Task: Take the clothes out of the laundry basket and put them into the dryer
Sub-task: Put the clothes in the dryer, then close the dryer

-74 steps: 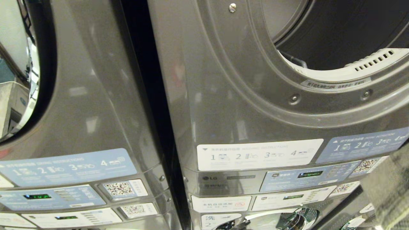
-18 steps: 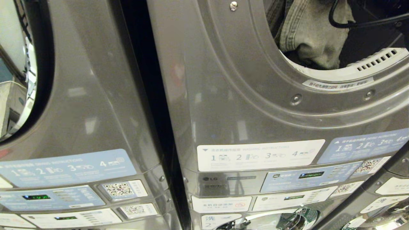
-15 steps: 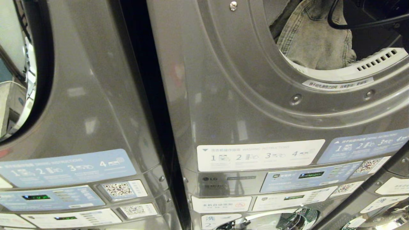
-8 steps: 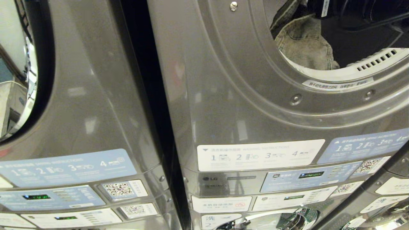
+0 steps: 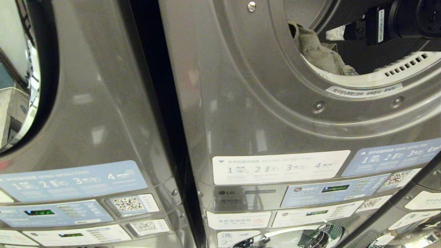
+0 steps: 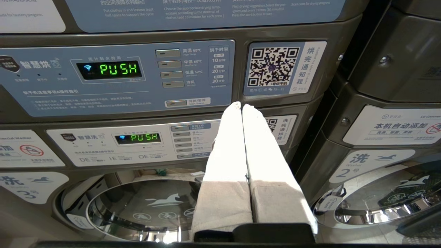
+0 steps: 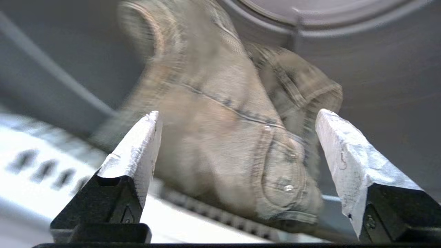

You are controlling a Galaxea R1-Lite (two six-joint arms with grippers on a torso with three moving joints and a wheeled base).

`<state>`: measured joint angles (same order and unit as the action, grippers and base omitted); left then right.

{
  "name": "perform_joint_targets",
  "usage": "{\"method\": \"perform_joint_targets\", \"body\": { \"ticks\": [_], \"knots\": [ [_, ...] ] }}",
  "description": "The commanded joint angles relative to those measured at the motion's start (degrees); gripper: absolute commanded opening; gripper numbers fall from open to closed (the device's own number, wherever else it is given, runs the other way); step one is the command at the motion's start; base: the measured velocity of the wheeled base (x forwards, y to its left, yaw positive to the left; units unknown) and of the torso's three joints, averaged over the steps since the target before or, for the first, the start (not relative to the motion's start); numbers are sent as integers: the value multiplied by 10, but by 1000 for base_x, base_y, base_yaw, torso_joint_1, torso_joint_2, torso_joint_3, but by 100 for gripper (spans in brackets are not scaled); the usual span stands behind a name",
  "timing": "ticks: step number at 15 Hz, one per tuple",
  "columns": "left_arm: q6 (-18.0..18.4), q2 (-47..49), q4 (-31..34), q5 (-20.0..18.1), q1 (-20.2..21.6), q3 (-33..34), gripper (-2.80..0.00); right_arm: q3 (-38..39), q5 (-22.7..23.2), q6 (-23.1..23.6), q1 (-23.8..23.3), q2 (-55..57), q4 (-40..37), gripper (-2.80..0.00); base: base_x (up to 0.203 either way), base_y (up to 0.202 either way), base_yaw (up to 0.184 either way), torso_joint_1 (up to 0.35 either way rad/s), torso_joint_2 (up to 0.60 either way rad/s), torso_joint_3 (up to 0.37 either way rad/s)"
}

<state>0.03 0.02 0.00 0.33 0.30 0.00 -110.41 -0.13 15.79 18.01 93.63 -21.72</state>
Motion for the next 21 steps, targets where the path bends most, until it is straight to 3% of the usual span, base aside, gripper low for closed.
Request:
{"method": "perform_joint_targets", "body": {
  "ticks": [1, 6, 7, 14, 21],
  "knots": [
    [0, 1, 0, 0, 0, 1, -280, 1, 15, 0, 0, -19, -2, 0, 0, 0, 0, 0, 0, 0],
    [0, 1, 0, 0, 0, 0, -280, 9, 14, -9, 1, -41, 15, 0, 0, 0, 0, 0, 0, 0],
    [0, 1, 0, 0, 0, 0, -280, 27, 13, -9, 1, -59, 15, -280, 0, 0, 0, 0, 0, 0],
    [0, 0, 0, 0, 0, 0, -280, 260, 3, -14, -6, -223, 23, -280, 0, 0, 0, 0, 0, 0],
    [0, 0, 0, 0, 0, 0, -280, 408, 1, -22, -6, -279, 45, -280, 0, 0, 0, 0, 0, 0]
  ]
}}
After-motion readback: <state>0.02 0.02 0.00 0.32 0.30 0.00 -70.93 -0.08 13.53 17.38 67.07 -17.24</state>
